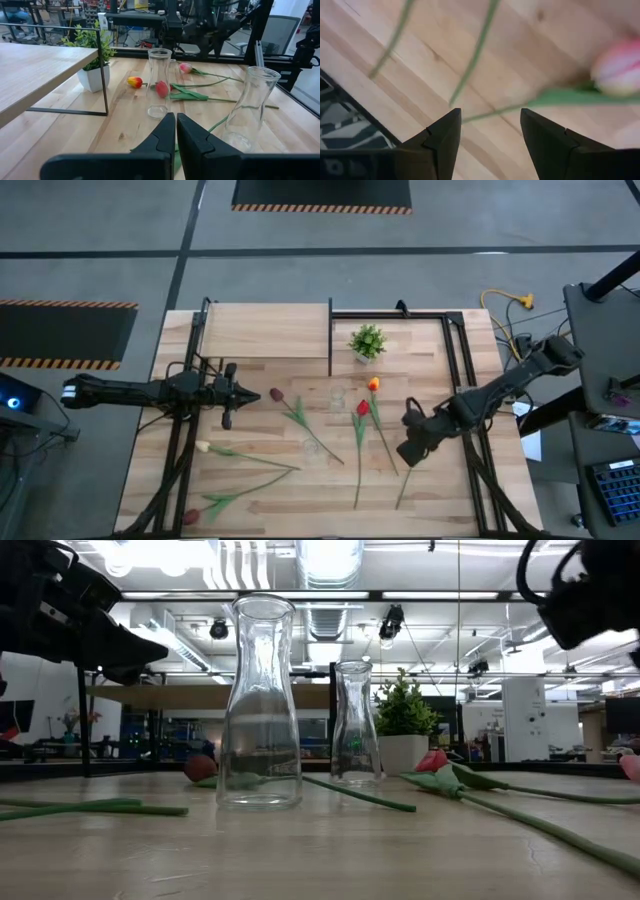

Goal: Pick and place flowers into a vace then onto a shelf
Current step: Put the pink tulip into the top transparent flower vase

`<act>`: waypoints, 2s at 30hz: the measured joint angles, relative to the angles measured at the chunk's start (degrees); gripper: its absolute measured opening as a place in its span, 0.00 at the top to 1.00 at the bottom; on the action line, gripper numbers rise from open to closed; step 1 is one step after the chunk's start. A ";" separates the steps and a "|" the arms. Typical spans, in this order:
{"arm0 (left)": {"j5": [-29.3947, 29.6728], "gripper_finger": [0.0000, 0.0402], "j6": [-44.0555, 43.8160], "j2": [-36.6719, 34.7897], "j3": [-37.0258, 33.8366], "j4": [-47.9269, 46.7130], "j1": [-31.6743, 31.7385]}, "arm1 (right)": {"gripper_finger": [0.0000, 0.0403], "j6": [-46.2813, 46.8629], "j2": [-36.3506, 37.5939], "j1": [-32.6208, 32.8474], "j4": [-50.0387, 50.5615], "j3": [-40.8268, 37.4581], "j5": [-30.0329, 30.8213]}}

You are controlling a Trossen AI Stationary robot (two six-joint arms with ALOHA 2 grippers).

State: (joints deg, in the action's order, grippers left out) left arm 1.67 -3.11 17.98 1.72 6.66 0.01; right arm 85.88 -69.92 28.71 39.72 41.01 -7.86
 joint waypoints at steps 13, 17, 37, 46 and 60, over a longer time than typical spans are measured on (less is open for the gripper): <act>0.00 1.00 0.00 0.00 0.00 0.02 0.02 | 0.56 12.07 -7.74 3.81 4.77 -0.04 2.22; 0.00 1.00 0.00 0.00 0.00 0.02 0.00 | 0.58 13.30 -10.73 3.81 5.12 -0.09 4.34; 0.00 1.00 0.00 0.00 0.00 0.04 0.02 | 0.66 11.33 -19.29 3.78 4.95 0.24 5.05; 0.00 1.00 0.00 0.00 0.00 0.04 0.02 | 0.78 7.91 -19.25 3.81 4.61 0.20 5.94; 0.02 1.00 0.00 0.02 0.00 0.51 0.02 | 0.97 2.00 -15.80 3.74 5.62 -0.40 9.09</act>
State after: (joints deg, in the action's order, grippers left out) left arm 1.69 -3.11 18.00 1.72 7.16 0.03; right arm 87.88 -85.72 32.45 45.34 40.61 1.24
